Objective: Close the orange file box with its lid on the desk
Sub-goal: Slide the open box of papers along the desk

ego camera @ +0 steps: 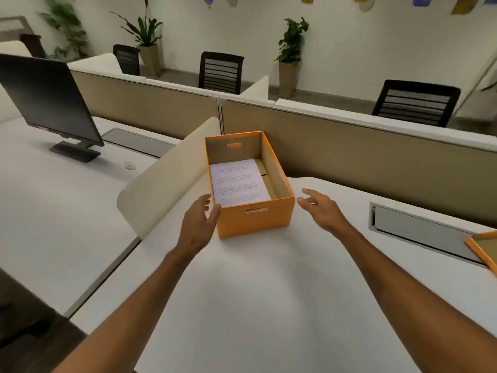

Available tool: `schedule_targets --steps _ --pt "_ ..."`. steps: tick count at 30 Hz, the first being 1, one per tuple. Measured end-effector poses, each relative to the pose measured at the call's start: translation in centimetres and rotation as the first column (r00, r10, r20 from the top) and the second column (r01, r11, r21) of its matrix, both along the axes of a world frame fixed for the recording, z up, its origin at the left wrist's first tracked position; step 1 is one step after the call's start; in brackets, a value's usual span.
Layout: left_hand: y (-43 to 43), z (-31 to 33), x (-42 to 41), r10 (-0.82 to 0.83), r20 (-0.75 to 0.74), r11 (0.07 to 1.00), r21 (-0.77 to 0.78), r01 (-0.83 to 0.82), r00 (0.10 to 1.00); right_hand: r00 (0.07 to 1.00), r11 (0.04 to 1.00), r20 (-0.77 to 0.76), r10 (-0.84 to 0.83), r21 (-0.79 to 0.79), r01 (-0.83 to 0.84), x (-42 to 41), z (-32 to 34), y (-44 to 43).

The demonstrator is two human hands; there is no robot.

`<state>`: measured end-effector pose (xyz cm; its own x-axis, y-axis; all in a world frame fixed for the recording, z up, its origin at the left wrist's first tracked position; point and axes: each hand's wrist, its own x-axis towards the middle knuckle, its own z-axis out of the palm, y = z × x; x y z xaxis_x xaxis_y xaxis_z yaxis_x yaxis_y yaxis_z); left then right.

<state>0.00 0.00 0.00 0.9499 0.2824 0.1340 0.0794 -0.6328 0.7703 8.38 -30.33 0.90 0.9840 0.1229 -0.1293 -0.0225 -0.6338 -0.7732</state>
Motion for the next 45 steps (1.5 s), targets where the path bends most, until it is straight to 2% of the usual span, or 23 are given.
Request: schedule_targets --steps 3,7,10,14,18,20,32,45 --pt "1.0 -1.5 2.5 0.098 -0.01 0.995 -0.021 -0.099 0.995 0.995 0.995 -0.081 -0.061 0.068 0.066 2.8 -1.3 1.1" --pt "2.4 -3.7 5.3 0.119 -0.148 0.976 -0.165 -0.143 0.982 0.978 0.976 -0.184 -0.094 0.178 0.127 6.2 -3.5 2.6" --pt "3.2 -4.9 6.5 0.077 -0.244 0.938 -0.311 -0.153 0.967 0.96 0.945 -0.257 -0.11 0.272 0.181 8.0 -4.8 3.5" --pt "3.5 -6.1 7.0 0.043 -0.268 0.907 -0.392 -0.15 0.962 0.943 0.906 -0.319 -0.098 0.364 0.217 8.9 -5.6 4.2" --pt "3.4 -6.2 7.1 -0.081 -0.324 0.79 -0.597 -0.137 0.942 0.932 0.888 -0.351 -0.092 0.394 0.236 9.2 -6.2 4.2" --pt "3.2 -6.0 7.1 -0.14 -0.304 0.76 -0.643 -0.094 0.942 0.928 0.878 -0.364 -0.084 0.413 0.241 9.2 -6.4 4.1" --pt "1.8 -4.4 4.6 -0.164 -0.223 0.773 -0.634 -0.015 0.961 0.944 0.86 -0.317 -0.088 0.454 0.233 5.0 -4.2 1.7" --pt "-7.3 -1.5 -4.8 -0.283 -0.172 0.792 -0.596 0.129 0.943 0.928 0.776 -0.294 -0.228 0.521 0.355 -9.6 -2.3 -9.2"
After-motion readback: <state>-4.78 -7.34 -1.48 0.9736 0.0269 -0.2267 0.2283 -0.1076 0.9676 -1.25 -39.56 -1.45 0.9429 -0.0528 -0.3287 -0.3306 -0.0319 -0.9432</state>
